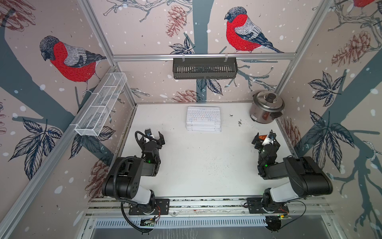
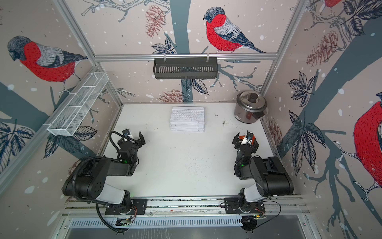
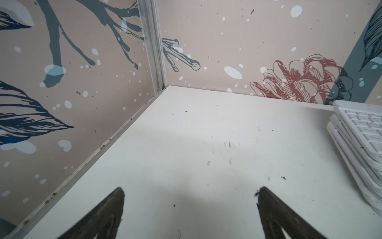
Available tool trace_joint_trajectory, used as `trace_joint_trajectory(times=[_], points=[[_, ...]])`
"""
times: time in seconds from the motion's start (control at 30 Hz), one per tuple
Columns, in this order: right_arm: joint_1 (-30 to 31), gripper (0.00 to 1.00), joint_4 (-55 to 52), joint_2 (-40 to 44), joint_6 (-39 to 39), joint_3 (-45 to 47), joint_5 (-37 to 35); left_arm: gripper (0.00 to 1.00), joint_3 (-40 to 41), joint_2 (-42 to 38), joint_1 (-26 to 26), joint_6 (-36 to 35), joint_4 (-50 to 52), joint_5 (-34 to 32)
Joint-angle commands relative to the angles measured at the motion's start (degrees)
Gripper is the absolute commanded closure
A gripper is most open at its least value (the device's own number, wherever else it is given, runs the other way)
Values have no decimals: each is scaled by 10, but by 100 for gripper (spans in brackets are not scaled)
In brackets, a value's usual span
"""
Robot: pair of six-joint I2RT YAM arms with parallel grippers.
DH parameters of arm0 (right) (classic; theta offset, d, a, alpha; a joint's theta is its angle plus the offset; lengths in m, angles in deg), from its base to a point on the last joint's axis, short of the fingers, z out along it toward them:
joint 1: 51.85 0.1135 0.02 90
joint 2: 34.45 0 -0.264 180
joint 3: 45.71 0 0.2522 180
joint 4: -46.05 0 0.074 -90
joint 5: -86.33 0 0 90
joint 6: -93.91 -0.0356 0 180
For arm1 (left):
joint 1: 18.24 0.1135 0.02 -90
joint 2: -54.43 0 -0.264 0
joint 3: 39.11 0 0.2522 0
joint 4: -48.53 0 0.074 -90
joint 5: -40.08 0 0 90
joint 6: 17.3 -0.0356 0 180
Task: Stack the numeric keypads
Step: Reset both arms
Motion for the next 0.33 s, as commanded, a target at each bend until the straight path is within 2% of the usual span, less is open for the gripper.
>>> trace_joint_trajectory(times=[0.0,0.3], points=[[-6,0,18,5,-18,1,4,1,-5,1,-5,-5,-9,-18],[-16,1,14,8,-27,1,12,1,-6,0,3,-3,-4,0]])
